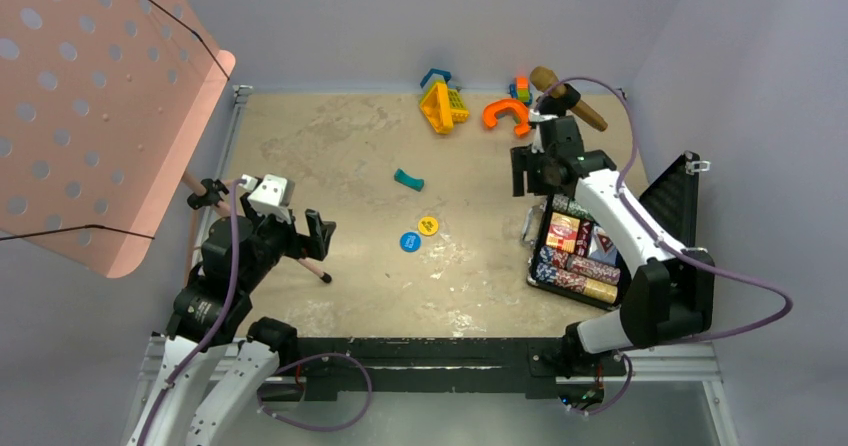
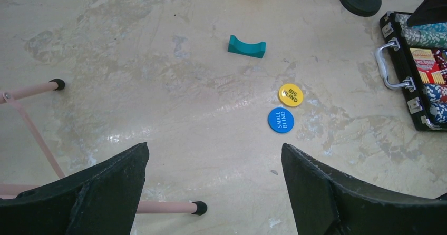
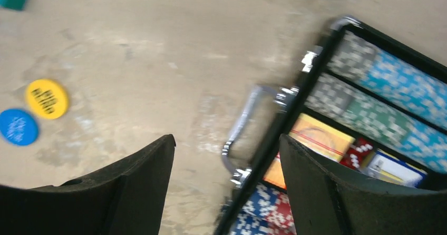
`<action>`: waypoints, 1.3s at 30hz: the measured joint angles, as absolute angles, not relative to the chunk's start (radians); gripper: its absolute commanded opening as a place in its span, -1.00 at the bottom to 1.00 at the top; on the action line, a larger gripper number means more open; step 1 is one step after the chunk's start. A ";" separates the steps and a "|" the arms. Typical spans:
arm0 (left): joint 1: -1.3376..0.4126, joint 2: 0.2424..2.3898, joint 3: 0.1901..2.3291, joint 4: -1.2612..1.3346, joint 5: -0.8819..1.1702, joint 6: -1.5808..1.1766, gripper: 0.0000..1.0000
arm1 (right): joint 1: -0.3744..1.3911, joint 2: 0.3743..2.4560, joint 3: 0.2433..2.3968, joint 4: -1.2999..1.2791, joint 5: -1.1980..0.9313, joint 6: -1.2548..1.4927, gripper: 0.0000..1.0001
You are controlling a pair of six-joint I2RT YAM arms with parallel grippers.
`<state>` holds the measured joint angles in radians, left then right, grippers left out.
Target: Pack up texas hold em set
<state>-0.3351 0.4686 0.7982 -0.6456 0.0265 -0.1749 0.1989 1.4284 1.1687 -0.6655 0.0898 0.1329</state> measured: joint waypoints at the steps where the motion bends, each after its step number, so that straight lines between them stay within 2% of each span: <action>1: -0.335 0.469 0.798 -0.646 0.025 -0.175 0.99 | 0.232 1.430 1.174 -0.657 0.077 0.140 0.51; 6: -0.335 0.480 0.798 -0.646 0.017 -0.175 0.98 | 0.418 1.500 1.205 -0.611 0.054 0.187 0.49; 14: -0.335 0.495 0.798 -0.646 -0.027 -0.173 0.99 | 0.637 1.781 1.301 -0.553 0.066 0.279 0.48; 25: -0.335 0.515 0.798 -0.646 -0.035 -0.173 0.98 | 0.760 2.014 1.522 -0.585 0.134 0.359 0.43; 39: -0.335 0.515 0.798 -0.646 -0.035 -0.173 0.99 | 0.792 2.090 1.589 -0.672 0.201 0.387 0.35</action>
